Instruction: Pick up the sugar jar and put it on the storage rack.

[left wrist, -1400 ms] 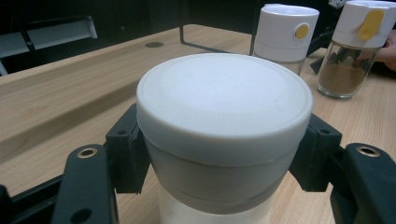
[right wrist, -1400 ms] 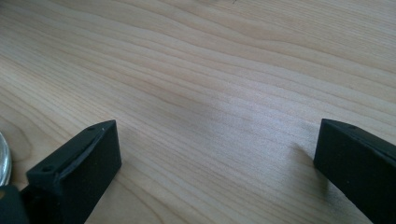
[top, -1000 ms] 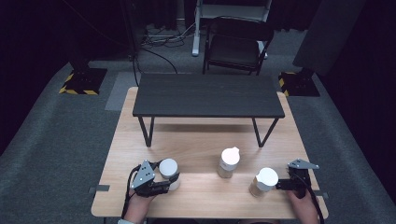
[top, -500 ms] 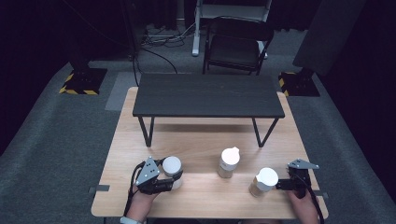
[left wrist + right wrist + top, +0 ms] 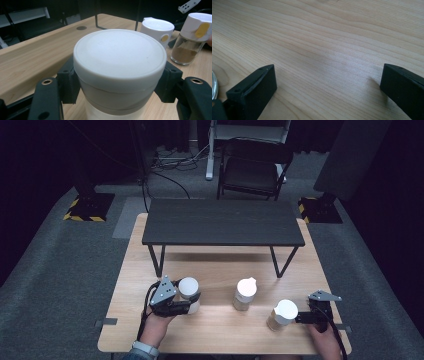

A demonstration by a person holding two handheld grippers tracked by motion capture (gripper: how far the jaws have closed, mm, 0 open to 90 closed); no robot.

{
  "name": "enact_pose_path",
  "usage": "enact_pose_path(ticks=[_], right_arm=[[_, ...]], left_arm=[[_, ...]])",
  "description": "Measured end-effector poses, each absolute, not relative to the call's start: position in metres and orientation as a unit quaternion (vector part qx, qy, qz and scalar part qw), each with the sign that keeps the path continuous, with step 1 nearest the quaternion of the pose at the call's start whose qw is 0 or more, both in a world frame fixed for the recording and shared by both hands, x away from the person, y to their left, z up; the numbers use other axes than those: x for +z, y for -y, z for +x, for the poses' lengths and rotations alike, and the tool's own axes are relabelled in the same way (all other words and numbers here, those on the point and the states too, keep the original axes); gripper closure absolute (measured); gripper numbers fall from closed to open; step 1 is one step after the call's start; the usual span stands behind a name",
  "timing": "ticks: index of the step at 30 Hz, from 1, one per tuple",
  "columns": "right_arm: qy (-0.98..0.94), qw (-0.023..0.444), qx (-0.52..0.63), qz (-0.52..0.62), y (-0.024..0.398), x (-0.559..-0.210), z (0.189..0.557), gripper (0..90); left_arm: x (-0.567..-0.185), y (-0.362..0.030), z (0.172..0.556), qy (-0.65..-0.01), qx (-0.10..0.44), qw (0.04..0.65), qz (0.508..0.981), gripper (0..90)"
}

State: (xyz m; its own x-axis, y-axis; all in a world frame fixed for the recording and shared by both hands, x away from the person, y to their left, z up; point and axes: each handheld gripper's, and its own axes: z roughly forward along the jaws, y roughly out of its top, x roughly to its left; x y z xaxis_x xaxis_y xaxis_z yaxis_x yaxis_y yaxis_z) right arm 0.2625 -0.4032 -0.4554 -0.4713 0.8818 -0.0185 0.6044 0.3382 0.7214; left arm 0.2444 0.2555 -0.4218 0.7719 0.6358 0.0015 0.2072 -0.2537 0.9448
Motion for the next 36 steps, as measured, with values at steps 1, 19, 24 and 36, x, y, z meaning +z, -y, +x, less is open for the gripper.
enact_pose_path(ticks=[1, 19, 24, 36], right_arm=[[-0.791, 0.209, 0.332, 0.47, 0.403, -0.455, 0.262, 0.5], [-0.791, 0.209, 0.332, 0.47, 0.403, -0.455, 0.263, 0.5], [-0.791, 0.209, 0.332, 0.47, 0.403, -0.455, 0.263, 0.5], [-0.791, 0.209, 0.332, 0.469, 0.404, -0.455, 0.263, 0.5]], left_arm=[[-0.42, -0.255, 0.245, -0.275, 0.197, 0.546, 0.766, 33.9], [-0.39, -0.253, 0.255, -0.286, 0.205, 0.553, 0.755, 33.9], [-0.38, -0.251, 0.257, -0.292, 0.207, 0.549, 0.755, 33.8], [-0.364, -0.254, 0.262, -0.292, 0.21, 0.547, 0.756, 33.9]])
